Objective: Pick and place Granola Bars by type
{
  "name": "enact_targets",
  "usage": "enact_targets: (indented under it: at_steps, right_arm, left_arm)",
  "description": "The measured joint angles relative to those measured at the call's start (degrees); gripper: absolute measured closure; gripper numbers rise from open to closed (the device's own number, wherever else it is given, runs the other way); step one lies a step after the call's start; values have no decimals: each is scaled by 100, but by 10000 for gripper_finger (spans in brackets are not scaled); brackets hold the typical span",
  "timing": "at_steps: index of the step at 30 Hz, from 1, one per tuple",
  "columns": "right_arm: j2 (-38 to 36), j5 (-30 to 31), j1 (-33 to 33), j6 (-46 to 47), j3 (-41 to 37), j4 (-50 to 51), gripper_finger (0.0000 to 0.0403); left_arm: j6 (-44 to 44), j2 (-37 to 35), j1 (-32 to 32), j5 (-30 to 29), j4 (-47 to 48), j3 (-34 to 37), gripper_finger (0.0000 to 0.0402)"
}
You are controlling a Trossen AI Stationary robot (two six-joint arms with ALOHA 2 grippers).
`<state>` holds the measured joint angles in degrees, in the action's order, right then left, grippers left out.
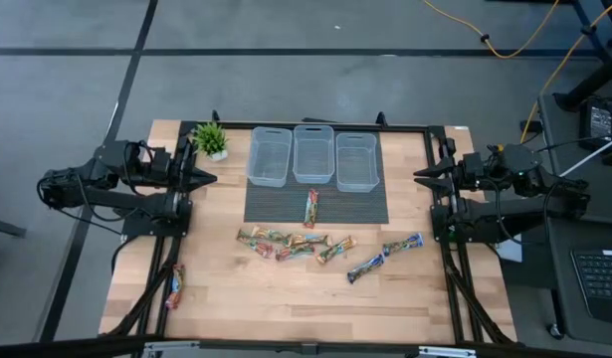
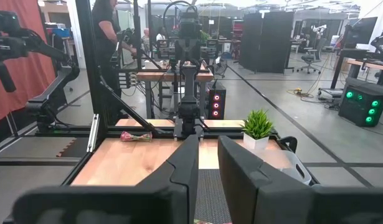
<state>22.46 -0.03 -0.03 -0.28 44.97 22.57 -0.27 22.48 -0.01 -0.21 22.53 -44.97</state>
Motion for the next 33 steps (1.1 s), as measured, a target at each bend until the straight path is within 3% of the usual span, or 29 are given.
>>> enact_targets:
  at_steps: [6, 12, 18, 21, 26, 33]
  right_arm:
    - [0, -1, 0, -11, 0, 0, 337]
    - [0, 31, 2, -1795, 0, -26, 337]
    - [2, 39, 0, -1921, 0, -63, 337]
    - [2, -63, 2, -1796, 0, -78, 337]
    - [134, -1041, 21, -972, -2, -333, 337]
    - [487, -737, 20, 592, -2, -1568, 337]
  left_arm:
    - [0, 0, -2, 0, 0, 0, 396]
    - [0, 1, -1, 0, 0, 0, 394]
    - [0, 2, -2, 0, 0, 0, 397]
    - [0, 1, -2, 0, 0, 0, 395]
    - [-2, 0, -2, -2, 0, 0, 394]
    - [-120, 72, -2, -22, -559, 4, 397]
